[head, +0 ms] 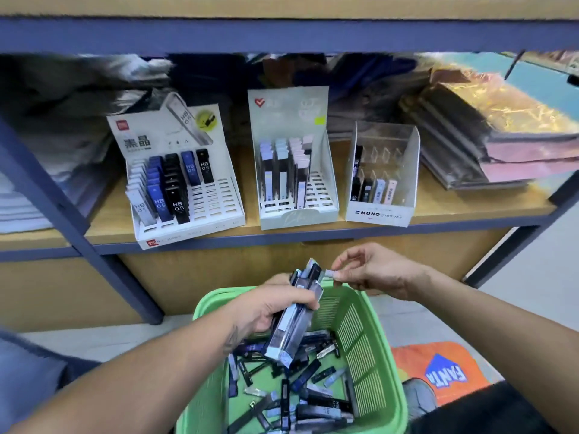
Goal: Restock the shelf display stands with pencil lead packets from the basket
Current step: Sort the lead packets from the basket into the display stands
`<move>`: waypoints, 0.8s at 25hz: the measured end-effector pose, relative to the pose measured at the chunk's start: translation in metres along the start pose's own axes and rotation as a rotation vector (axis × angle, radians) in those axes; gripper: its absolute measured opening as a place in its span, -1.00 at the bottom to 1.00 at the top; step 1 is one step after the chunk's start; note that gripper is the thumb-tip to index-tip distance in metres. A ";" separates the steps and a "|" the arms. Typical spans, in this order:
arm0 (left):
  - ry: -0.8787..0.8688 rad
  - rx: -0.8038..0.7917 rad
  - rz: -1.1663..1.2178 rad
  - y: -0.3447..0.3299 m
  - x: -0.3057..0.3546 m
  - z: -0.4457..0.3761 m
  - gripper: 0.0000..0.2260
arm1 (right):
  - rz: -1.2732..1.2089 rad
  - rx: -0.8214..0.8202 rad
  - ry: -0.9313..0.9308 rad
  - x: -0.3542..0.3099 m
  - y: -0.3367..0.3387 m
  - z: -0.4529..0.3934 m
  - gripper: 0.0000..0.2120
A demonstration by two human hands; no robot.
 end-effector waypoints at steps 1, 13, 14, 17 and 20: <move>-0.021 0.000 -0.036 -0.003 0.015 0.011 -0.81 | 0.019 0.008 0.025 -0.014 0.007 0.002 -0.68; -0.290 0.153 -0.065 -0.016 0.166 0.080 -0.77 | 0.167 0.267 0.371 -0.158 0.111 0.023 -0.82; -0.311 0.144 -0.044 -0.019 0.174 0.079 -0.79 | 0.171 0.277 0.386 -0.161 0.114 0.023 -0.80; -0.339 0.137 0.012 -0.022 0.190 0.075 -0.83 | 0.153 0.277 0.388 -0.157 0.119 0.017 -0.77; -0.329 0.135 0.042 -0.023 0.198 0.068 -0.85 | 0.155 0.275 0.384 -0.153 0.125 0.013 -0.80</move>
Point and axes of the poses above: each hand's wrist, its own z-axis away from the middle knuckle, its own y-axis out of the back of the hand, x = y × z, the point moved 8 cm from there along -z, towards the middle knuckle, and after that the axes turned 12 degrees about y, right-handed, at the moved point
